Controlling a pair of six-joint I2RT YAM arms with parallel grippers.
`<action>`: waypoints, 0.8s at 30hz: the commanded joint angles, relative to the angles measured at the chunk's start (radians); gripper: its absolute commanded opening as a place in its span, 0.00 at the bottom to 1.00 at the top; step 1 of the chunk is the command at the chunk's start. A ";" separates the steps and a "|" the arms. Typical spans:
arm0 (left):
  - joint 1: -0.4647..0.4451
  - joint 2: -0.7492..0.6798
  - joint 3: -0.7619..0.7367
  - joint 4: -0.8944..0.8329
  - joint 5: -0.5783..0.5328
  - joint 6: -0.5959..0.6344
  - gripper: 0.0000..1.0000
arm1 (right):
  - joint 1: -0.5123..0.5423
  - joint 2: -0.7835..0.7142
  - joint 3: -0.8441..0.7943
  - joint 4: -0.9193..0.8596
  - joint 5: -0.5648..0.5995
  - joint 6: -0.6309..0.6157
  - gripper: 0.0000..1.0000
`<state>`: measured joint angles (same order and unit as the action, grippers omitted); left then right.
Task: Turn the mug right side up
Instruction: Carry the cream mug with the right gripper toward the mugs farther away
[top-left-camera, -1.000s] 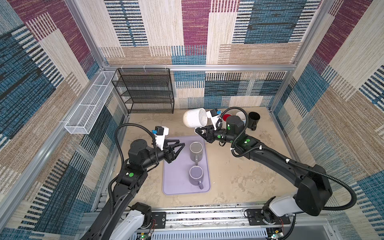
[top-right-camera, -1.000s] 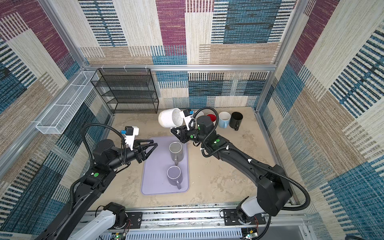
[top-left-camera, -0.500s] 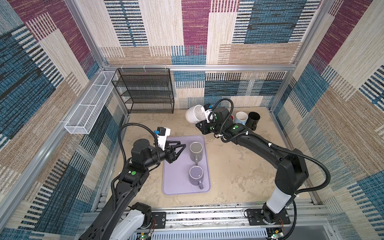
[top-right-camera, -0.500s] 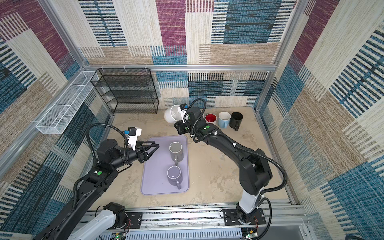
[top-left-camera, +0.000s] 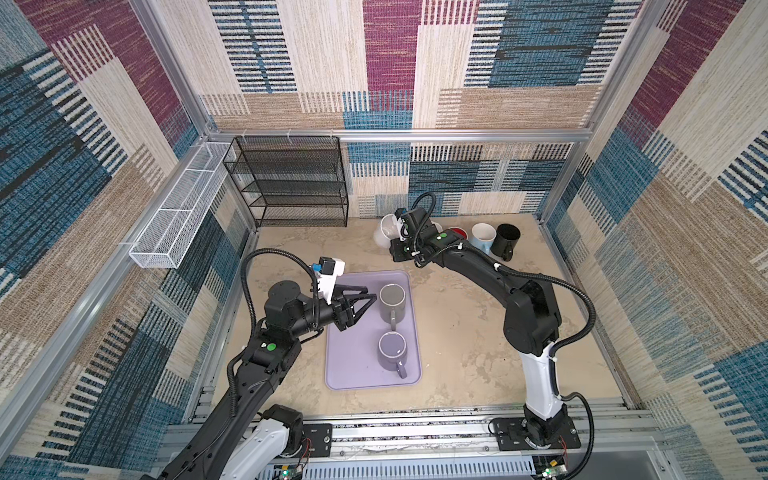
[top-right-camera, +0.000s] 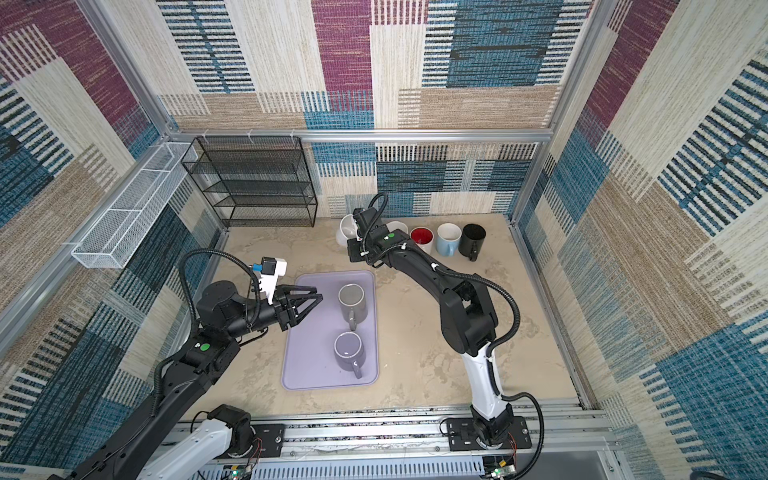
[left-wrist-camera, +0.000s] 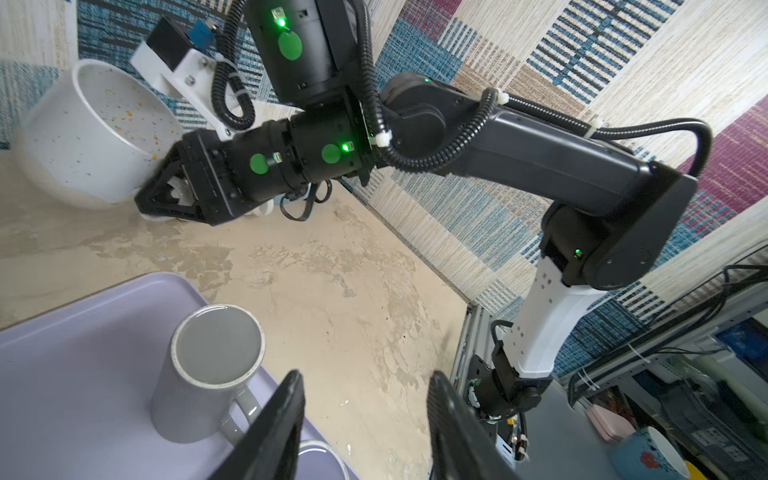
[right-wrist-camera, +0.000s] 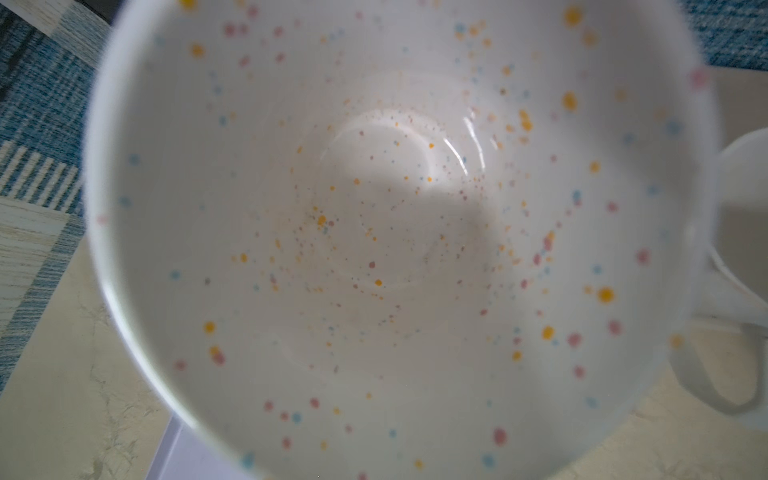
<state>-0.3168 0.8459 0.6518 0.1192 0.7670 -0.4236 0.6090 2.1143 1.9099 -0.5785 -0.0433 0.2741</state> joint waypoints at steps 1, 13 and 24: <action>0.001 0.001 -0.011 0.082 0.042 -0.043 0.49 | 0.001 0.047 0.078 -0.030 0.085 0.011 0.00; 0.001 -0.004 -0.011 0.097 0.055 -0.056 0.49 | -0.012 0.231 0.358 -0.234 0.162 0.068 0.00; -0.001 0.015 -0.041 0.210 0.083 -0.121 0.49 | -0.059 0.311 0.435 -0.291 0.152 0.071 0.00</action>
<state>-0.3168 0.8566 0.6106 0.2584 0.8272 -0.5247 0.5568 2.4271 2.3257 -0.9142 0.0929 0.3401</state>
